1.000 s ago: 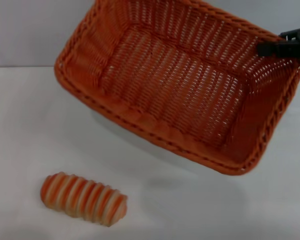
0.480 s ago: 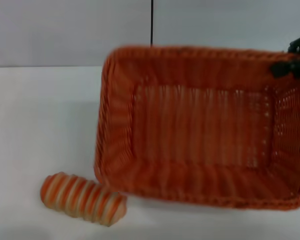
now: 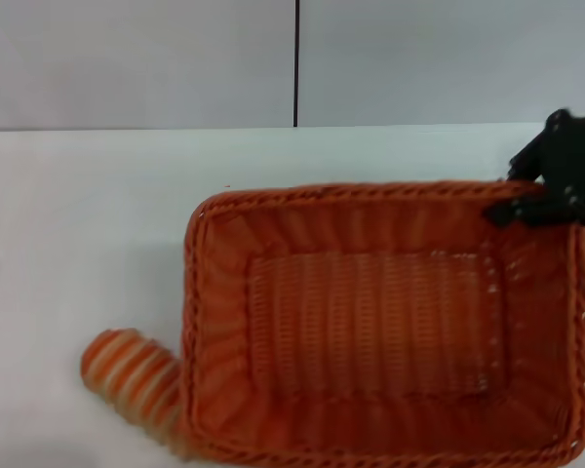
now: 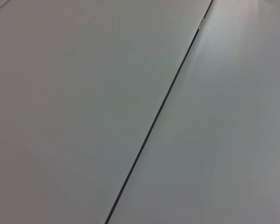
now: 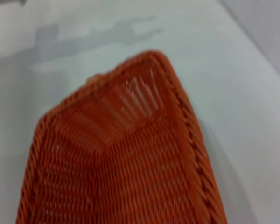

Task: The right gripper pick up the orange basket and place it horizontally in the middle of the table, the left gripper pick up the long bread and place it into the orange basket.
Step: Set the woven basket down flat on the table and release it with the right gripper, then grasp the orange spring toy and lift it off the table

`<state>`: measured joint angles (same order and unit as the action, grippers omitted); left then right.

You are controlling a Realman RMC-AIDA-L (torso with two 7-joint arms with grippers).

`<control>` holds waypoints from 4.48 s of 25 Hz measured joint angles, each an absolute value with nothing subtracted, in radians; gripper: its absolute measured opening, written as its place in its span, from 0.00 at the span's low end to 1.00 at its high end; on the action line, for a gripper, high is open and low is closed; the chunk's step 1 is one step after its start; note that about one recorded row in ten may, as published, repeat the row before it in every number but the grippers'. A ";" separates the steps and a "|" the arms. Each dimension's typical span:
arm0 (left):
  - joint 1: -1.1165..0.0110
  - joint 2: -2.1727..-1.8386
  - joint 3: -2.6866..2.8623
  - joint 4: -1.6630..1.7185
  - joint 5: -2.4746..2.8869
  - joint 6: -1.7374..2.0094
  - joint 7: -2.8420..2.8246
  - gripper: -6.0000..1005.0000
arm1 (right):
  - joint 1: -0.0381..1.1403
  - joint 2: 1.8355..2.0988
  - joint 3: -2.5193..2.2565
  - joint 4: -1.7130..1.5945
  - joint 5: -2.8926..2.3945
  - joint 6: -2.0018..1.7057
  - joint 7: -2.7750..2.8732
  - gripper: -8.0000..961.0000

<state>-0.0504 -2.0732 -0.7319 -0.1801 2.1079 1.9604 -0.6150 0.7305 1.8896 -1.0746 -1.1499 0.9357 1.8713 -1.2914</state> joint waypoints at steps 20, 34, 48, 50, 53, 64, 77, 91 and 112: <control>-0.058 -2.074 -0.697 -0.181 2.108 1.956 -0.616 0.63 | 0.776 1.962 -1.059 -1.057 0.915 1.837 -1.439 0.18; -0.075 -2.074 -0.691 -0.179 2.108 1.942 -0.612 0.63 | 0.773 1.963 -1.037 -1.032 0.908 1.759 -1.397 0.34; -0.150 -2.052 -0.481 0.069 2.108 1.961 -0.792 0.63 | 0.534 1.966 -0.376 -0.763 1.319 1.637 -1.610 0.64; -0.178 -2.048 -0.406 0.144 2.108 1.961 -0.834 0.63 | 0.475 1.967 -0.313 -0.695 1.420 1.603 -1.663 0.64; -0.209 -2.042 -0.275 0.251 2.108 1.951 -0.881 0.63 | 0.396 1.992 -0.242 -0.644 1.540 1.575 -1.729 0.64; -0.178 -1.991 -0.028 0.398 2.108 1.898 -1.022 0.63 | 0.276 2.017 -0.078 -0.542 1.628 1.555 -1.799 0.63; -0.173 -2.021 0.103 0.426 2.183 1.764 -1.020 0.71 | 0.288 2.009 -0.039 -0.492 1.620 1.468 -1.804 0.62; -0.195 -2.024 0.170 0.417 2.238 1.695 -1.035 0.79 | 0.290 2.009 -0.056 -0.445 1.617 1.448 -1.845 0.61; -0.211 -2.047 0.267 0.410 2.238 1.649 -1.052 0.76 | 0.289 2.011 -0.078 -0.443 1.606 1.453 -1.845 0.59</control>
<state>-0.2115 -2.0474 0.2673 0.4096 2.2377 1.6488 -1.0523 0.2891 2.0105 -0.0783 -0.4433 1.6062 1.4531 -1.8454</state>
